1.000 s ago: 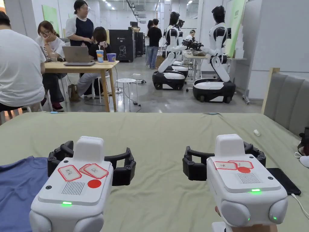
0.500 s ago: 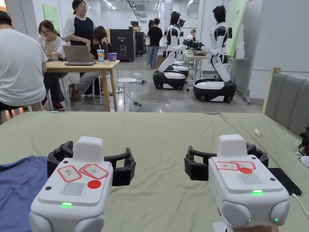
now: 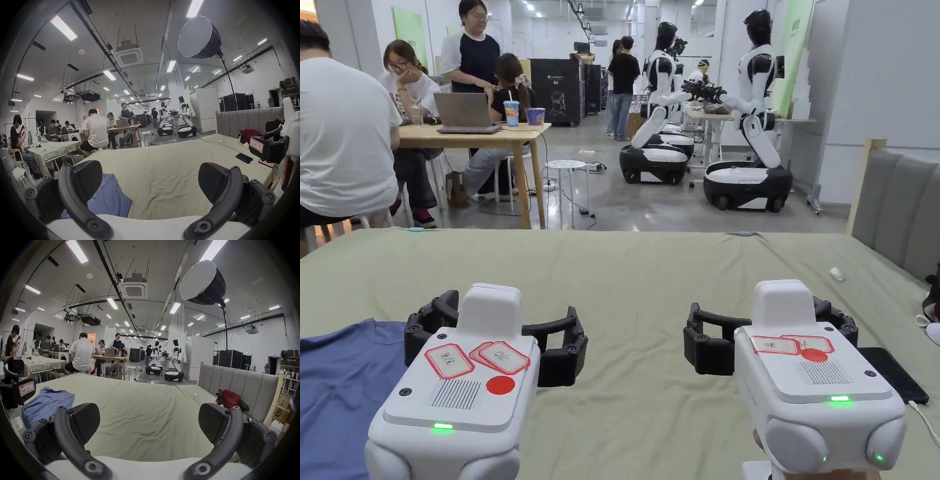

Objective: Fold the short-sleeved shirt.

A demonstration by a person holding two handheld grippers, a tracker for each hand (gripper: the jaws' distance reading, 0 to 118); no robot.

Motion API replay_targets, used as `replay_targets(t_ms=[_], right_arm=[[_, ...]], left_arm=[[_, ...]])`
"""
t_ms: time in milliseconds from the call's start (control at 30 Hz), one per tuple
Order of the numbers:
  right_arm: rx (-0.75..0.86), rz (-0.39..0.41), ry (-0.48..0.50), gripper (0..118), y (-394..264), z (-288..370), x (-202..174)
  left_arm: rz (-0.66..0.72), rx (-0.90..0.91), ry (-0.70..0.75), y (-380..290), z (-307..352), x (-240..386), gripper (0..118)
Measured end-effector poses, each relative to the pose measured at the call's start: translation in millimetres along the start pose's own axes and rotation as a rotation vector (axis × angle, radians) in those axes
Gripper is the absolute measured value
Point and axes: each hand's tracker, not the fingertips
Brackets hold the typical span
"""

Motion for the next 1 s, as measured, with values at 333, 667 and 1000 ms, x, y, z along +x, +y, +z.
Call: replay_targets(t_ms=[333, 667, 1000], right_arm=[[-0.009, -0.016, -0.096, 0, 3, 3, 5], [-0.030, 0.008, -0.040, 0, 4, -1, -13], [0.017, 0.044, 0.315, 0, 22, -10, -168]], left_arm=[[0.040, 0.005, -0.023, 3, 1, 0, 0], [0.037, -0.016, 0.024, 2, 7, -12, 0], [0.041, -0.098, 0.386, -11, 52, -153, 0]])
